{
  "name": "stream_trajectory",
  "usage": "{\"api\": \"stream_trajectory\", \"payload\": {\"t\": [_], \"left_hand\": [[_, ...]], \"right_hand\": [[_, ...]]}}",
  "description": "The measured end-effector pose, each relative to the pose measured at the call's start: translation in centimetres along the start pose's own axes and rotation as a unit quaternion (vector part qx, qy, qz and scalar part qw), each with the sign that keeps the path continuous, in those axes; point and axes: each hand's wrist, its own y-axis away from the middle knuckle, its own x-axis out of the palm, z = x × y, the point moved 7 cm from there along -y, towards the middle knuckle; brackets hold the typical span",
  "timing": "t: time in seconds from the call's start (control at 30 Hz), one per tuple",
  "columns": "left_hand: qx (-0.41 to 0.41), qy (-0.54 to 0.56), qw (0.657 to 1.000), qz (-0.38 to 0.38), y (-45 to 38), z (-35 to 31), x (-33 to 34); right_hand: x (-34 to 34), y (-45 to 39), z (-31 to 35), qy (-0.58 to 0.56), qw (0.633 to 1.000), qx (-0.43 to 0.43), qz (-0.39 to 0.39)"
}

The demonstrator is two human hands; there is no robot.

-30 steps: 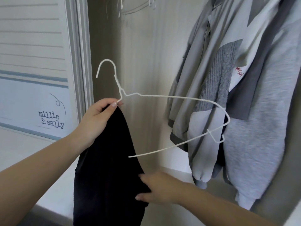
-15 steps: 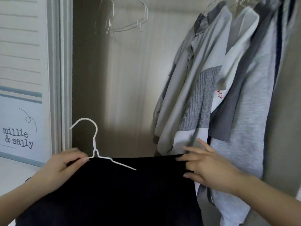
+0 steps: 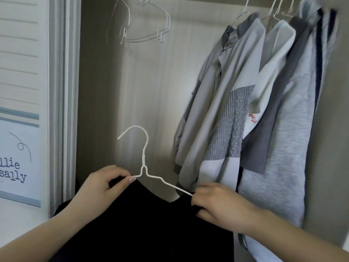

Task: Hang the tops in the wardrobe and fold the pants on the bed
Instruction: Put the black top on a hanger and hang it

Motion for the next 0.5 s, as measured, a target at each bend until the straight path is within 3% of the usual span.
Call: {"api": "stream_trajectory", "payload": {"t": [0.27, 0.33, 0.5], "left_hand": [[-0.030, -0.067, 0.997, -0.002, 0.6, 2.7, -3.4], [-0.048, -0.065, 0.997, -0.022, 0.6, 2.7, -3.5], [-0.079, -0.096, 0.990, -0.071, -0.3, 3.4, -4.0]], "right_hand": [[-0.2, 3.1, -3.4, -0.049, 0.997, 0.057, -0.027], [0.4, 3.0, -3.4, -0.106, 0.992, 0.059, -0.022], [-0.3, 3.2, -4.6, -0.280, 0.944, 0.123, -0.121]]}}
